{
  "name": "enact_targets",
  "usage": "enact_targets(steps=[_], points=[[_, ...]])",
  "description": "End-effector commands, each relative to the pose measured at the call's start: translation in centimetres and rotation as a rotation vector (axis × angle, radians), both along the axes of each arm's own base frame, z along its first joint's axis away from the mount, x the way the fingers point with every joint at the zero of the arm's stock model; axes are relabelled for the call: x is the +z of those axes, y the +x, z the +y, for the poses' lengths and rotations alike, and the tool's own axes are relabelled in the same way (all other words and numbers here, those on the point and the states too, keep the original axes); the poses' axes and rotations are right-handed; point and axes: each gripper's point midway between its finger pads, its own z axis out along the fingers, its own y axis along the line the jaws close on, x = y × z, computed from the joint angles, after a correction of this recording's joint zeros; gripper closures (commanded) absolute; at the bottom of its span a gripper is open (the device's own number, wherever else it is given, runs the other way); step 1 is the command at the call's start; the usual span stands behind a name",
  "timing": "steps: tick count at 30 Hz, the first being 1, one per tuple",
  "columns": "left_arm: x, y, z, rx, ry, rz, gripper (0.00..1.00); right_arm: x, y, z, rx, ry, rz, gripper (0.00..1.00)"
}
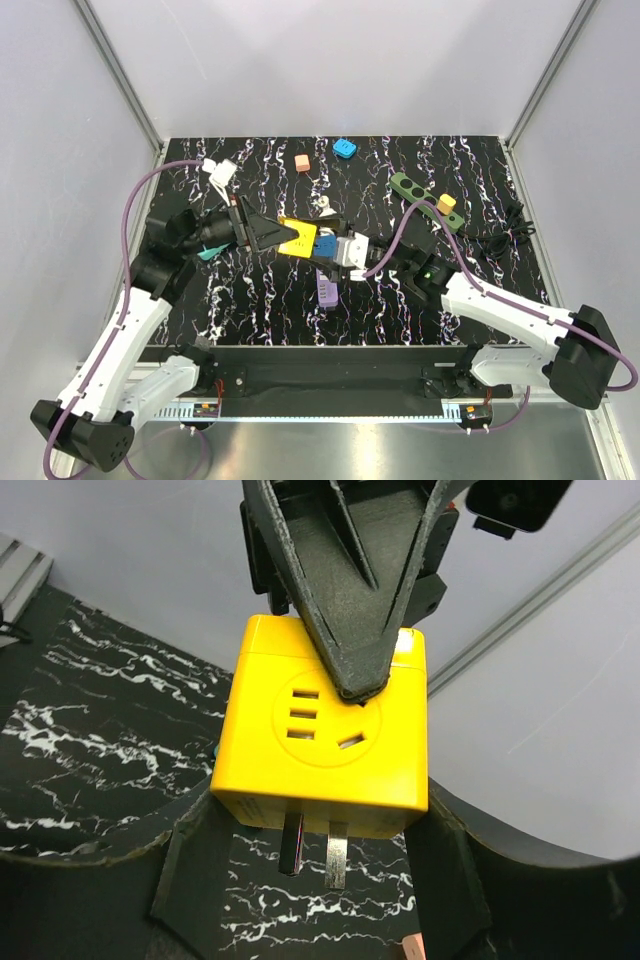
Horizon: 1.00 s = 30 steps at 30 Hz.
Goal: Insert the plug
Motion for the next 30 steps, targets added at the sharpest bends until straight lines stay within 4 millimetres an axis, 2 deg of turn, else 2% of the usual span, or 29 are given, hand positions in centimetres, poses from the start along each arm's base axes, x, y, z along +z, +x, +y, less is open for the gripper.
enact_targets(steps=[1,4,7,19,21,22,23,24,25,26,27,28,30], points=[[-1.0,-3.8,-1.0,-0.237,0.032,0.006,0.46,0.6,-2.3,1.0,0.120,-0.026,-0.008,1.00],[-1.3,-3.8,-1.1,-0.249,0.035,0.015,0.38,0.5,-2.4,1.0,0.124,-0.033,-0.006,1.00],[-1.3,-3.7,-1.0,-0.243,0.039,-0.003,0.34,0.5,-2.3,0.9,0.120,-0.034,-0.010,1.00],[-2.4,-3.4,-1.2,-0.257,0.045,0.048,0.33,-0.2,-1.6,1.1,0.093,-0.043,-0.018,1.00],[-2.6,-3.3,-1.3,-0.263,0.046,0.054,0.35,-0.3,-1.4,1.2,0.083,-0.044,-0.022,1.00],[-2.6,-3.5,-1.4,-0.275,0.045,0.061,0.39,-0.2,-1.2,1.1,0.073,-0.039,-0.024,1.00],[-2.8,-3.5,-1.4,-0.288,0.045,0.061,0.48,-0.3,-1.1,1.2,0.068,-0.038,-0.024,1.00],[-2.8,-3.5,-1.5,-0.301,0.042,0.060,0.74,-0.4,-0.9,1.2,0.061,-0.037,-0.022,1.00],[-2.7,-3.7,-1.4,-0.326,0.038,0.051,0.93,-0.3,-0.6,1.2,0.041,-0.031,-0.014,1.00],[-2.9,-3.3,-1.3,-0.319,0.041,0.054,1.00,0.1,-0.2,1.2,0.027,-0.010,-0.011,0.96],[-3.1,-3.1,-1.2,-0.315,0.050,0.045,1.00,0.3,-0.2,1.2,0.022,0.003,0.008,0.82],[-4.0,-2.3,-0.8,-0.277,0.109,0.001,1.00,0.3,-0.2,1.2,0.024,0.004,0.010,0.57],[-5.0,-0.1,0.5,-0.166,0.222,-0.051,1.00,0.9,-0.7,1.0,0.042,0.016,0.031,0.40]])
